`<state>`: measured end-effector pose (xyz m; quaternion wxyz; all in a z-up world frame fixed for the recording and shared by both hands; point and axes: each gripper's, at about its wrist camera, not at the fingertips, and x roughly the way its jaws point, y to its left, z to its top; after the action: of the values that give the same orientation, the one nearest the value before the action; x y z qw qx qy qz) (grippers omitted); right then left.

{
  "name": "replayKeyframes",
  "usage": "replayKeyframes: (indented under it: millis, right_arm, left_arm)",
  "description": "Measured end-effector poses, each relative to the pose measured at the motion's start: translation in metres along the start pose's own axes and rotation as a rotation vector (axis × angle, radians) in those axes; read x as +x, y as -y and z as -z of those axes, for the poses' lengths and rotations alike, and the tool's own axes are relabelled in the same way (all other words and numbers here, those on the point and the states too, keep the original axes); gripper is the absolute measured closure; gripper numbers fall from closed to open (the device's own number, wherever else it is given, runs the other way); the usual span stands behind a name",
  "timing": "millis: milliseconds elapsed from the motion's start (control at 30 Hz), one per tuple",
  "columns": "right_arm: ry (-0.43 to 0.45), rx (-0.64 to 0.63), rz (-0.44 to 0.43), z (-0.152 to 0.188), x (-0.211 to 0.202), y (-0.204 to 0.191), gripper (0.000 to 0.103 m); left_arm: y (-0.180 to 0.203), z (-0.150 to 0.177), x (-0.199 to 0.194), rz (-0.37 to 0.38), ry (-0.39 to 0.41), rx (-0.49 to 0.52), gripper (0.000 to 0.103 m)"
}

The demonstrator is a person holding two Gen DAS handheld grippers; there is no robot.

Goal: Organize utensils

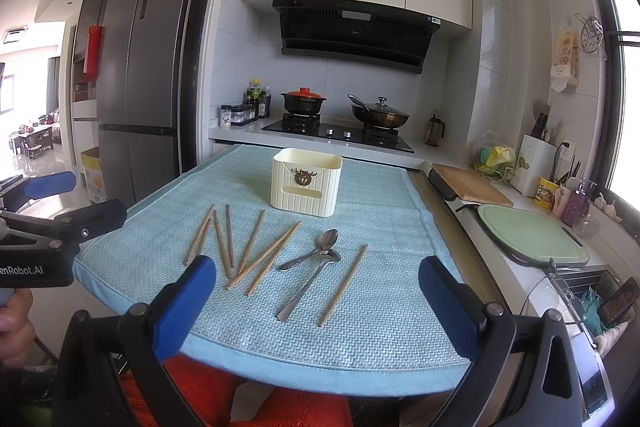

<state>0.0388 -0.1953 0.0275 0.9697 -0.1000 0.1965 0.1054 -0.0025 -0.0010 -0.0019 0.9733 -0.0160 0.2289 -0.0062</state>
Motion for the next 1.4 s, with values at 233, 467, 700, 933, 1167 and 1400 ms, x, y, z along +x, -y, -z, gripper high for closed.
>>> replayKeyframes:
  millis: [233,467,700,933,1167,1400]
  right_arm:
    - [0.001,0.002,0.002,0.002,0.0,0.0,0.0]
    - [0.002,0.012,0.003,0.002,0.001,0.002,0.0]
    - [-0.002,0.017,0.004,0.002,0.002,0.003,0.0]
    - [-0.015,0.018,0.004,0.002,0.005,0.005,0.0]
    - [-0.012,0.014,0.009,0.001,0.005,0.006,0.0]
    - [-0.011,0.021,0.021,0.001,0.006,0.008,0.0]
  left_arm:
    - [0.002,-0.001,-0.006,0.025,0.016,0.001,0.0]
    - [0.01,-0.005,-0.004,-0.022,0.026,0.054,0.0]
    - [0.005,-0.004,-0.002,-0.008,0.032,0.043,0.0]
    - [0.007,-0.003,-0.001,0.003,0.036,0.051,0.0]
    - [0.01,-0.004,-0.002,0.008,0.05,0.067,0.0]
    - [0.01,-0.004,-0.004,0.011,0.065,0.075,0.0]
